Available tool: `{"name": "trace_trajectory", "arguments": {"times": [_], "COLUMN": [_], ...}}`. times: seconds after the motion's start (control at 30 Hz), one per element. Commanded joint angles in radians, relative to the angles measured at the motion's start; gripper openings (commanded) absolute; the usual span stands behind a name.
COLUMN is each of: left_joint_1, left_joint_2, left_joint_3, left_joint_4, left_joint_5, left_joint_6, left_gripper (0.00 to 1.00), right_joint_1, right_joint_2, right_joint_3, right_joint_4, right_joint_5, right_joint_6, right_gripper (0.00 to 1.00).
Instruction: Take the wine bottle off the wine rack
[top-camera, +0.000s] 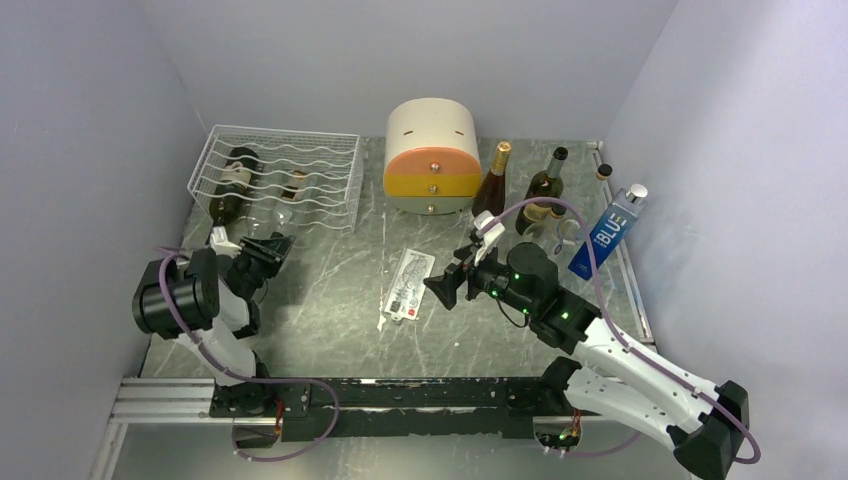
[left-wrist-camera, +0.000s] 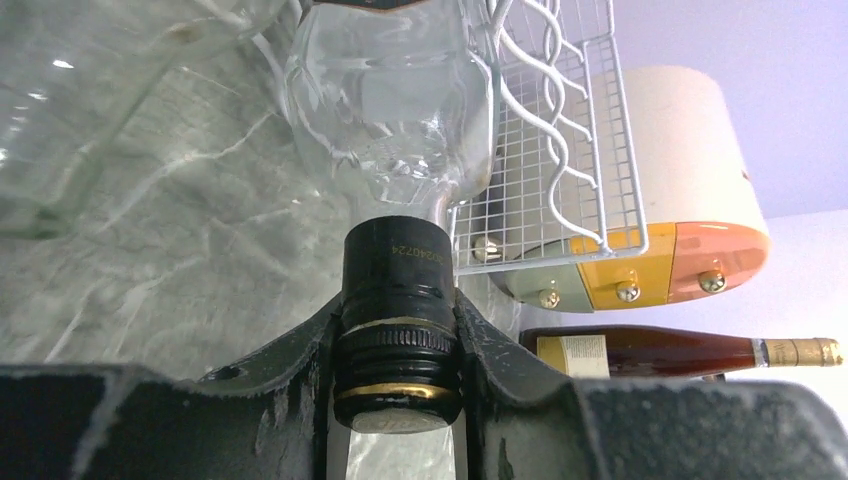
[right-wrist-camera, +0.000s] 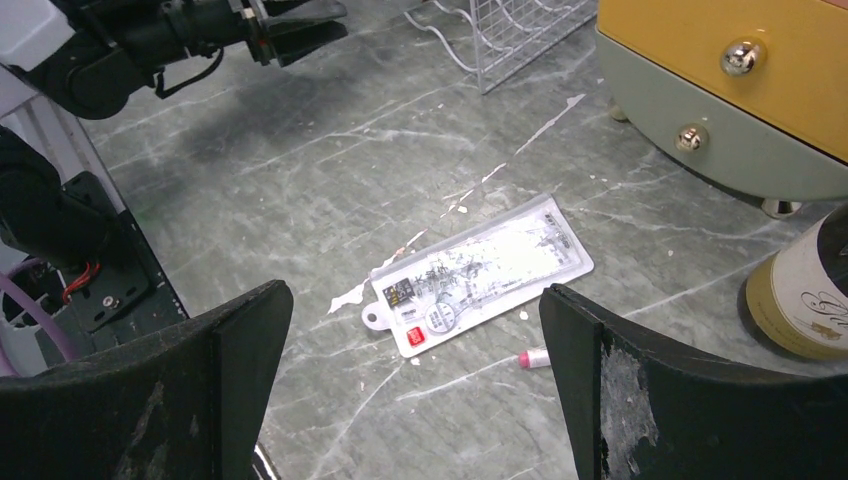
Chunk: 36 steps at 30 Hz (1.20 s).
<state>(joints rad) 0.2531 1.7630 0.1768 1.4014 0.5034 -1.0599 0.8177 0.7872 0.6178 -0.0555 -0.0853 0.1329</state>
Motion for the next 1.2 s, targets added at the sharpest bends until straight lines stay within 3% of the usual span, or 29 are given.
{"name": "trace_trajectory", "arguments": {"times": [0.0,0.17,0.33,0.57,0.83,0.97,1.17], "left_joint_1": [0.050,0.088,0.127,0.141,0.153,0.154,0.154], "left_joint_2": [-0.121,-0.237,-0.394,-0.737,-1.023,-1.151,-1.151], "left_joint_3": [-0.050,-0.118,-0.136,-0.147,-0.173,-0.130,-0.032], "left_joint_4": [0.079,0.023,-0.138,-0.588,-0.857,-1.077,-1.354], "left_joint_5": [0.061,0.116,0.170,0.119,0.103,0.099,0.176], "left_joint_6": [0.021,0.002,-0.011,0.027,0.000,0.016,0.038], "left_gripper": [0.16,0.14,0.13,0.09,0.07,0.07,0.07], "right_joint_1": [0.004,0.004,0.003,0.004,0.004,0.005,0.003], "right_joint_2": [0.000,0.005,0.011,0.011,0.049,0.078,0.125], "right_joint_3": [0.022,0.012,0.008,0.000,0.010,0.026,0.067], "right_joint_4": [0.031,0.047,0.054,0.058,0.087,0.084,0.077], "right_joint_5": [0.004,-0.002,-0.019,-0.031,-0.068,-0.061,-0.027], "right_joint_6": [-0.019,-0.013,-0.007,-0.007,-0.003,0.013,0.124], "right_gripper": [1.00,1.00,1.00,1.00,1.00,1.00,1.00]}}
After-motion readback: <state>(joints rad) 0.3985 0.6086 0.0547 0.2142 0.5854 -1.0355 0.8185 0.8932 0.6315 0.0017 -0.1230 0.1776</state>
